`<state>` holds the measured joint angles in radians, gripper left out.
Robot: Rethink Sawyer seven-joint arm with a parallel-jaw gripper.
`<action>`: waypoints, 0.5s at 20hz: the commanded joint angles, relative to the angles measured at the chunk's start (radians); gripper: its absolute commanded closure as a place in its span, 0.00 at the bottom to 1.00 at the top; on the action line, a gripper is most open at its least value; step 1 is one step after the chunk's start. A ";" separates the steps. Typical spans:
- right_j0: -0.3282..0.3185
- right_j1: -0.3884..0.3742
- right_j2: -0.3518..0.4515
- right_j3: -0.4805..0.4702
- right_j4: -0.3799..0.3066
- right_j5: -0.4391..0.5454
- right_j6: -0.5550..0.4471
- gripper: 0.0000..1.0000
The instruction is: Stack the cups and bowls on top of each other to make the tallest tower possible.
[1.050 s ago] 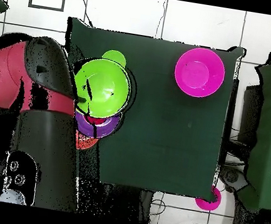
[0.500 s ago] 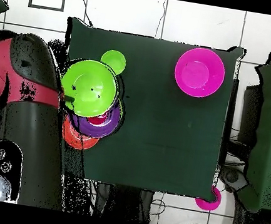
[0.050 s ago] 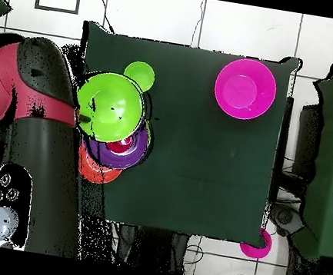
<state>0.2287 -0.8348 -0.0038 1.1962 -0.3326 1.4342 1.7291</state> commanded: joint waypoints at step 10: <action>0.078 0.007 -0.053 -0.102 -0.109 0.289 0.095 1.00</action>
<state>0.2757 -0.8342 -0.0551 1.1596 -0.3494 1.5710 1.7291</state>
